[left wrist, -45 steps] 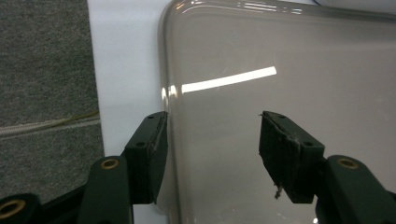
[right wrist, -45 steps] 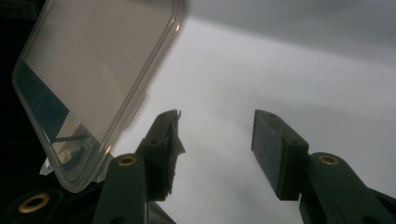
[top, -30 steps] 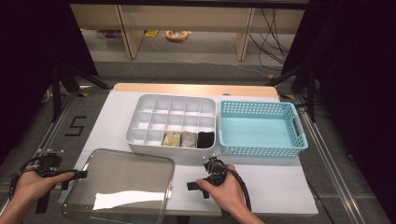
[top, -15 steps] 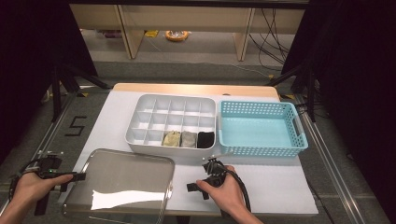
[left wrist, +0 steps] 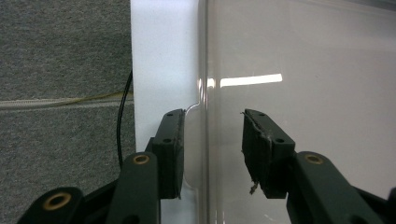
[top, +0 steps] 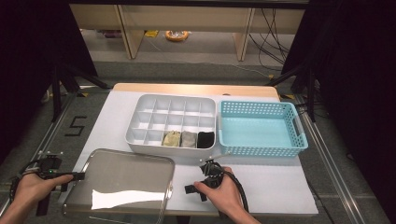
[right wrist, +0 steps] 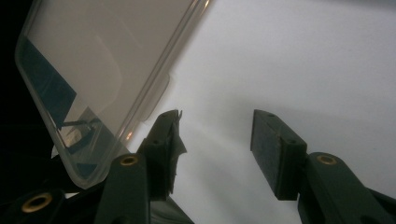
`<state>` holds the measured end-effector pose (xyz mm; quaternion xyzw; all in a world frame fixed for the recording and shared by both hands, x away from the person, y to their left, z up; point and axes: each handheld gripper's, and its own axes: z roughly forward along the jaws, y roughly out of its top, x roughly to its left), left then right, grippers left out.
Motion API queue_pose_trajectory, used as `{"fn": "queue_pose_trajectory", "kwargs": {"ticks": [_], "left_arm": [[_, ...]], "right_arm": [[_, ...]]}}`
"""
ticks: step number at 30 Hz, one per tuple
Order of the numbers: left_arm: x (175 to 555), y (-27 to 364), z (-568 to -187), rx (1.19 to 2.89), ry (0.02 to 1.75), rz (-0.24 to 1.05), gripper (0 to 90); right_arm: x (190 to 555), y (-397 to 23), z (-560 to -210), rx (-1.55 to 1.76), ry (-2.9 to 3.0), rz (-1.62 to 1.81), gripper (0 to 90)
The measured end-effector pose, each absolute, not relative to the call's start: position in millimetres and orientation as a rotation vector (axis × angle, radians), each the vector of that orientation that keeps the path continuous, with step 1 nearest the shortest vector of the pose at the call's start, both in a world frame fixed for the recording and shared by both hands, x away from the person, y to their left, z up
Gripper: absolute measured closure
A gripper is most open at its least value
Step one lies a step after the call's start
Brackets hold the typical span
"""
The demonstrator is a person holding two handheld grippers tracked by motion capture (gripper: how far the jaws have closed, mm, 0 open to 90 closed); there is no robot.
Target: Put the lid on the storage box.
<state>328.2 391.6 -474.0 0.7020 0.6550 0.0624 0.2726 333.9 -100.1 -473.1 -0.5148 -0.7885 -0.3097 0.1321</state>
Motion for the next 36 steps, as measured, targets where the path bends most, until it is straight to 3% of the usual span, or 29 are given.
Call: {"fn": "queue_pose_trajectory", "kwargs": {"ticks": [11,18,20,25,36], "left_arm": [[326.9,392.0,-474.7,1.863,1.771,0.167,59.4],[327.2,399.7,-472.2,1.789,1.762,0.042,57.8],[326.6,406.9,-463.3,1.792,1.744,0.087,60.7],[329.5,413.1,-457.9,1.905,1.747,0.234,87.3],[332.2,402.0,-474.5,1.947,1.758,0.140,89.6]], "right_arm": [[333.6,-99.6,-473.3,-1.475,-2.275,-0.901,53.1],[335.4,-111.1,-468.7,-1.484,-2.288,-0.937,53.1],[334.7,-115.0,-466.1,-1.510,-2.270,-0.935,53.1],[334.6,-123.5,-465.1,-1.529,-2.266,-0.954,53.2],[333.5,-126.5,-466.3,-1.544,-2.266,-0.951,53.3]]}}
